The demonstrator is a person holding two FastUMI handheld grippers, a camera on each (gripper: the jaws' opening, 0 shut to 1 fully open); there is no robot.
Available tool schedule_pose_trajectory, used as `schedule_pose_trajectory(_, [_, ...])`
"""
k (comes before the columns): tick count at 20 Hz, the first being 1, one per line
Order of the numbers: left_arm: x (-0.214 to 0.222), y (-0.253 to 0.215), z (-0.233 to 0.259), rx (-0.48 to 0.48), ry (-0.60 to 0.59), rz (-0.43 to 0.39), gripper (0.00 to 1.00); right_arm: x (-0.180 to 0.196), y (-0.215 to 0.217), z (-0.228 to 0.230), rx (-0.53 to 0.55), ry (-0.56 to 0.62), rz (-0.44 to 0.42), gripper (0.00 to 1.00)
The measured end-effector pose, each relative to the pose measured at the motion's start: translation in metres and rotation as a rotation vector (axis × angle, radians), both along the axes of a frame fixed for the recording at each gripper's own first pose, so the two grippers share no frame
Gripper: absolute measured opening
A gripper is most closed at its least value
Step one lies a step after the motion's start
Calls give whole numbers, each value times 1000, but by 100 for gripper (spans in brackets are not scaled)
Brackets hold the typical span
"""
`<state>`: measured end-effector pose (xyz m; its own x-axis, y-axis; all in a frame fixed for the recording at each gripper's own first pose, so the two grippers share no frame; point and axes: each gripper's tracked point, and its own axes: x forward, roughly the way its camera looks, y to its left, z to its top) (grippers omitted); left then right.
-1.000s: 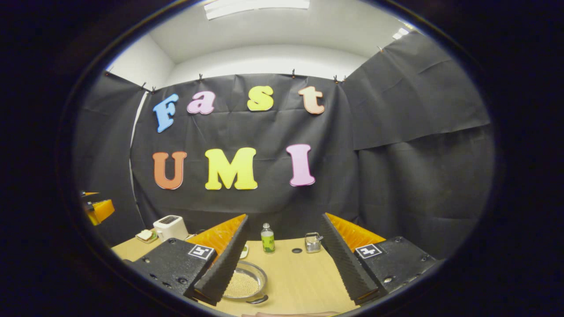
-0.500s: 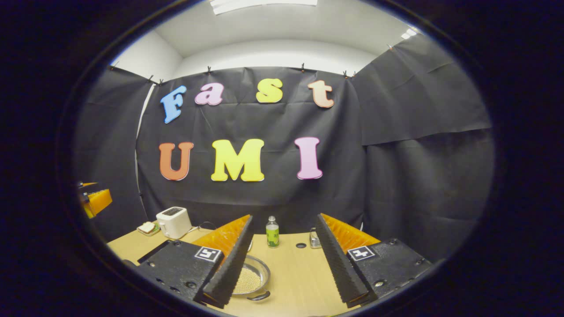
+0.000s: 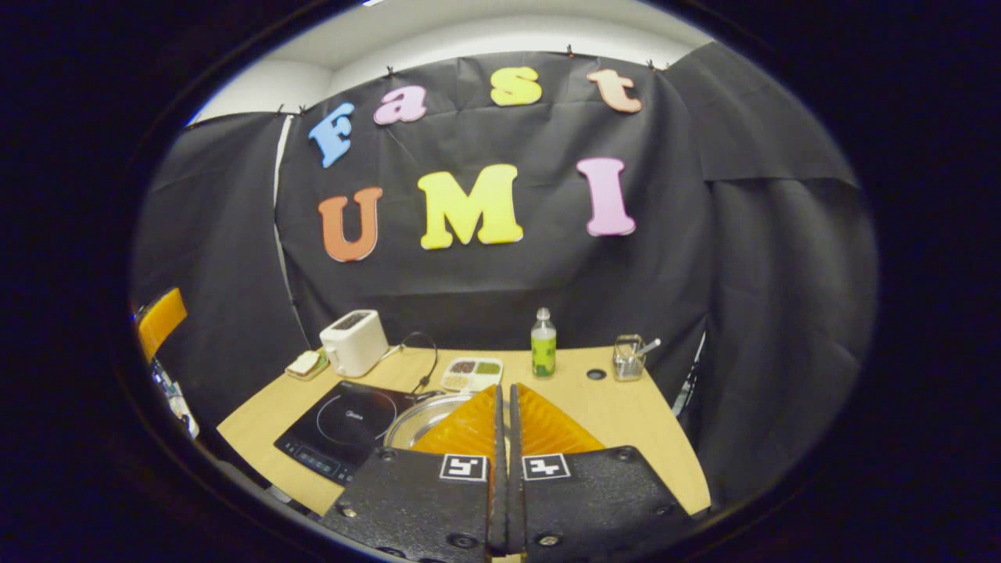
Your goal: First push the handle of the pot to place it horizontally, then grasp the pot with both hands and set it on the induction cooktop.
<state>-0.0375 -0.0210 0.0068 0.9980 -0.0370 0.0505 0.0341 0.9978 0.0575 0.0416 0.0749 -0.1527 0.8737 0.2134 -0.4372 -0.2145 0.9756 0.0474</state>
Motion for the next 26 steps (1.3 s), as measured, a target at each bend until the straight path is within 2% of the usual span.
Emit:
schedule_pose_trajectory(5, [-5,10,2,-4,-9,16,95,-7,20,-65,-72,143,63,4])
schedule_pose_trajectory(7, [-5,15,1,-6,-6,25,95,-14,36,-90,-43,227,97,4])
schedule_pose_trajectory(9, [-9,19,0,-10,-4,30,95,-15,36,-109,-82,250,102,0])
schedule_pose_trajectory(10, [-9,20,-1,-13,-6,31,95,-15,35,-117,-102,258,102,4])
schedule_pose_trajectory(13, [-10,23,-2,-11,-10,36,95,-24,43,-149,-133,324,135,1])
schedule_pose_trajectory(14, [-12,23,-3,-12,-9,36,95,-28,45,-158,-140,345,147,4])
schedule_pose_trajectory(18, [-13,23,-9,-5,1,34,95,-42,45,-192,-199,423,181,4])
schedule_pose_trajectory(19, [-14,23,-10,0,4,34,95,-46,43,-200,-197,450,185,1])
schedule_pose_trajectory(20, [-14,25,-11,4,5,36,95,-49,42,-207,-203,466,187,4])
schedule_pose_trajectory(21, [-14,26,-11,6,5,41,95,-49,38,-212,-212,471,186,1])
schedule_pose_trajectory(26, [-13,30,-9,-8,6,55,95,-50,33,-231,-196,512,180,1])
